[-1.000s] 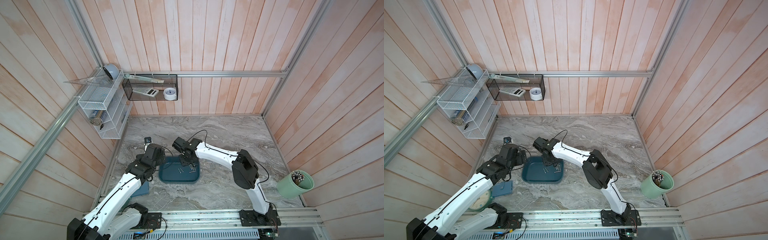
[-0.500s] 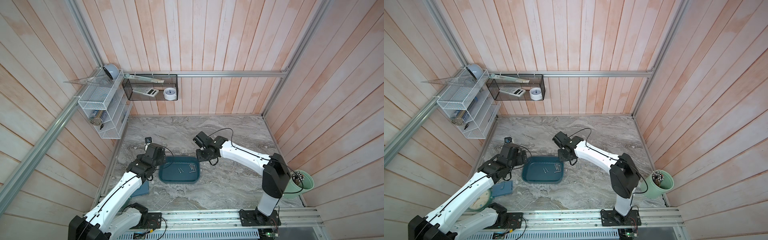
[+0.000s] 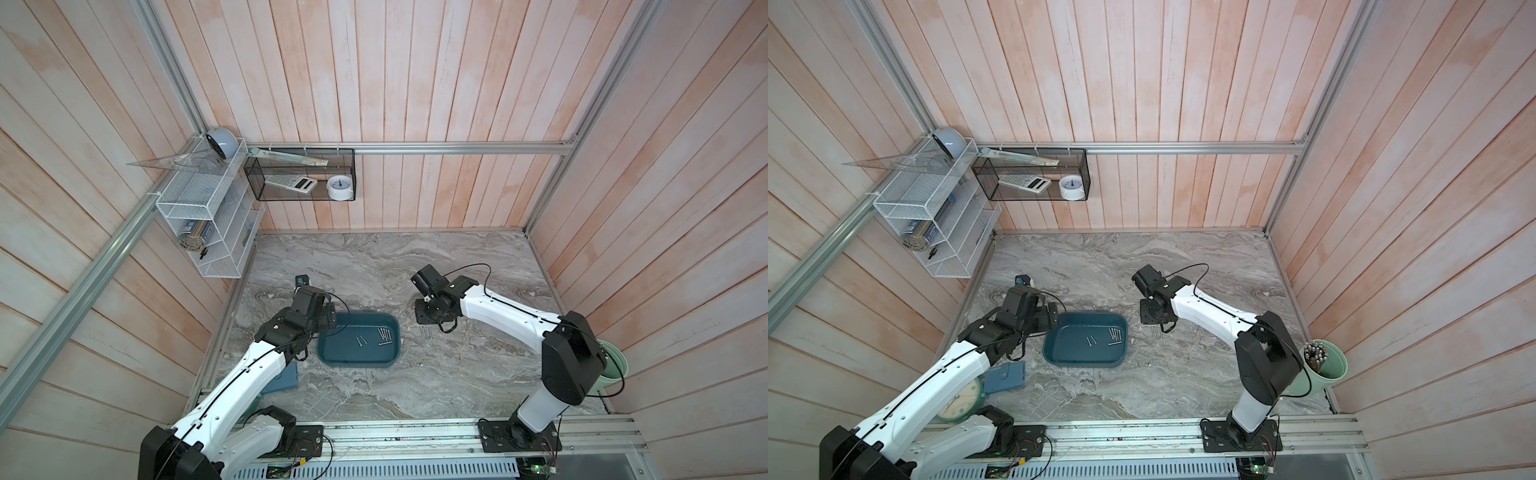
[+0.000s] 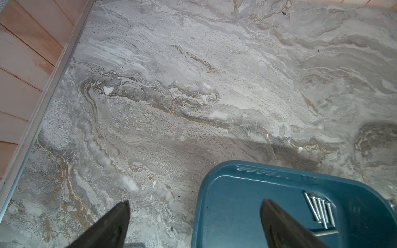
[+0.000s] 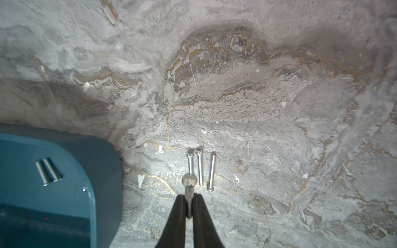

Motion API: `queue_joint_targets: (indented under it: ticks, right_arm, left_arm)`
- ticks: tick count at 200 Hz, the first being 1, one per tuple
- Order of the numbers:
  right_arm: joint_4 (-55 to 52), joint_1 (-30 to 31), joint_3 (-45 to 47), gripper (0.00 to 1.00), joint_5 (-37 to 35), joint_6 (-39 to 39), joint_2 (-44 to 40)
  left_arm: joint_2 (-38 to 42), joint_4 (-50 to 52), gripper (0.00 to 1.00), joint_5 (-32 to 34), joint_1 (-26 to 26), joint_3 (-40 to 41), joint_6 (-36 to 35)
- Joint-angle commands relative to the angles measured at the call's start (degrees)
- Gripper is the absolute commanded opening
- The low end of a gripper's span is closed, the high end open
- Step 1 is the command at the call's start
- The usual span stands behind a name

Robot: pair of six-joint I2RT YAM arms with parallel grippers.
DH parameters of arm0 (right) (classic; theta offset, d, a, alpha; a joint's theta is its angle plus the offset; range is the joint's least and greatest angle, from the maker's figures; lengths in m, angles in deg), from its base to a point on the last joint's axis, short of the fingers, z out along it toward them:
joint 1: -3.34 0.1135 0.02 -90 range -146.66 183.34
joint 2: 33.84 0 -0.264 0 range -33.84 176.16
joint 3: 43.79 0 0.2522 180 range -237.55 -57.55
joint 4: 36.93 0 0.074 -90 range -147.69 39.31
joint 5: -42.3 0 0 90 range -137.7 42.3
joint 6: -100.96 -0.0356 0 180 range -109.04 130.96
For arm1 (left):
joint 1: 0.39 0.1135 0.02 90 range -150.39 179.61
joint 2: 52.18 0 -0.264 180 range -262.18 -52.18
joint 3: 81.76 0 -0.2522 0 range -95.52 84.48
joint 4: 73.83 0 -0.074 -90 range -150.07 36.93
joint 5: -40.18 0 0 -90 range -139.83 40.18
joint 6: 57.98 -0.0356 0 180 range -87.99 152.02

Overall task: Take out the screws from the storage box
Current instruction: Place the screw at the center of the board.

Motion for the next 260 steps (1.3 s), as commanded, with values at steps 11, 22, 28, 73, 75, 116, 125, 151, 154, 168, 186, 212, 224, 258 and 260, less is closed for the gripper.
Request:
queue_joint_targets:
  ticks: [11,22,28,73,75,116,125,151,154,168,186,212,224,258,260]
  right_arm:
    - [-0.5,0.1,0.4,0.12,-0.8,0.7,3.3]
    - [-0.3,0.1,0.9,0.13,-0.6,0.9,3.9]
    - [-0.3,0.1,0.9,0.13,-0.5,0.9,4.2]
    - [-0.3,0.5,1.6,0.14,0.5,2.0,7.2]
    - [-0.3,0.4,1.5,0.14,0.5,2.0,7.4]
    - [-0.7,0.9,1.6,0.15,0.6,2.4,9.1]
    - [-0.7,1.1,1.7,0.16,0.7,2.5,9.2]
    - [-0.5,1.7,1.7,0.18,0.7,2.4,9.2]
    - [-0.4,1.8,1.7,0.19,0.8,2.4,9.3]
    - [-0.3,1.9,1.6,0.19,0.9,2.3,9.2]
    - [-0.6,2.0,1.3,0.2,0.9,2.2,9.5]
    - [-1.5,2.3,0.8,0.2,0.3,2.3,8.7]
    - [-2.2,2.3,0.4,0.2,-0.4,2.6,7.7]
    - [-3.6,2.5,-0.3,0.2,-1.6,3.1,2.5]
    - [-3.6,2.5,-0.3,0.2,-1.5,3.1,2.3]
  left_arm:
    - [-0.5,-0.8,1.0,-1.4,0.3,-0.4,-0.6]
    - [-0.4,-0.8,1.0,-1.5,0.3,-0.4,-0.7]
    - [-0.4,-0.9,1.0,-1.5,0.3,-0.4,-0.7]
    - [-0.4,-0.8,1.0,-1.4,0.3,-0.5,-0.7]
    - [-0.4,-0.8,1.0,-1.4,0.3,-0.5,-0.7]
    - [-0.4,-0.8,1.0,-1.4,0.3,-0.4,-0.7]
    - [-0.5,-0.8,1.0,-1.4,0.3,-0.4,-0.6]
    - [-0.8,-0.6,1.0,-1.4,0.3,-0.5,-0.6]
    - [-0.8,-0.6,1.0,-1.4,0.3,-0.6,-0.5]
    - [-0.9,-0.6,1.0,-1.4,0.3,-0.6,-0.5]
    - [-0.9,-0.4,1.0,-1.3,0.4,-0.5,-0.5]
    - [-0.8,-0.4,1.0,-1.3,0.4,-0.6,-0.5]
    - [-0.7,-0.3,1.0,-1.3,0.4,-0.6,-0.5]
    - [-0.7,-0.2,1.0,-1.3,0.4,-0.6,-0.4]
    - [-0.7,-0.2,1.0,-1.3,0.4,-0.6,-0.4]
